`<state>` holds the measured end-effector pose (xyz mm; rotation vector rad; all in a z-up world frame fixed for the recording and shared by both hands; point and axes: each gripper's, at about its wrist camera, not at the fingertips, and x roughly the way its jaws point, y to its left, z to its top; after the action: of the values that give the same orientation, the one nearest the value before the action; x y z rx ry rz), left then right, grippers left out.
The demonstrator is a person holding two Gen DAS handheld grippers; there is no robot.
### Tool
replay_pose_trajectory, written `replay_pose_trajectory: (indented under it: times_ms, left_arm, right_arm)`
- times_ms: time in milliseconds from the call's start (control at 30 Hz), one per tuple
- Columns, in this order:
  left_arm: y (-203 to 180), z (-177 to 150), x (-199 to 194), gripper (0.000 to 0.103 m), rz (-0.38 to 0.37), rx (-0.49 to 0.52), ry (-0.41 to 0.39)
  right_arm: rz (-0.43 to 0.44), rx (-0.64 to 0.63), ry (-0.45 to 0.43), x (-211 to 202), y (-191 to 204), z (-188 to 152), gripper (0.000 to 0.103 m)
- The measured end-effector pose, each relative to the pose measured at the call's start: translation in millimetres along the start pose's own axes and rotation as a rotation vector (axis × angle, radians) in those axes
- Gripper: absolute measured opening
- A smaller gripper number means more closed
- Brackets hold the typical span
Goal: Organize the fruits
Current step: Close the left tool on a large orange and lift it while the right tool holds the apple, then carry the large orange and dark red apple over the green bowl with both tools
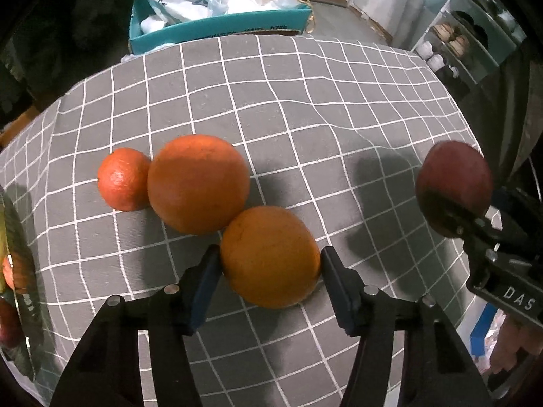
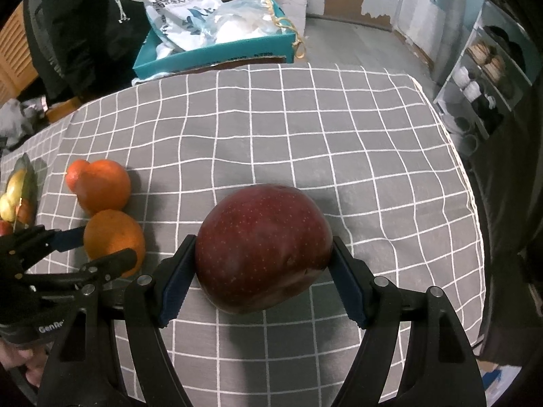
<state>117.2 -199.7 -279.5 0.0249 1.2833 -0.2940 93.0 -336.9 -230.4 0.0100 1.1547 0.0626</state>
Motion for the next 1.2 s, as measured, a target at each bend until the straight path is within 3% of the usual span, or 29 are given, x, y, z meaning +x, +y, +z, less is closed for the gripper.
replay_pose_trajectory:
  times_ms: [400,1200]
  left_arm:
    - [3.0,-3.4,-35.8,0.060,0.010,0.020,-0.074]
    - [33.2,-18.6,-150.4,0.060,0.019,0.022,-0.329]
  right_arm:
    - [-0.007,-0.042,-0.050,-18.5,15.0,4.9,0.075]
    - [0.073,-0.091,-0.243,-101.9,51.5,22.1,0.075]
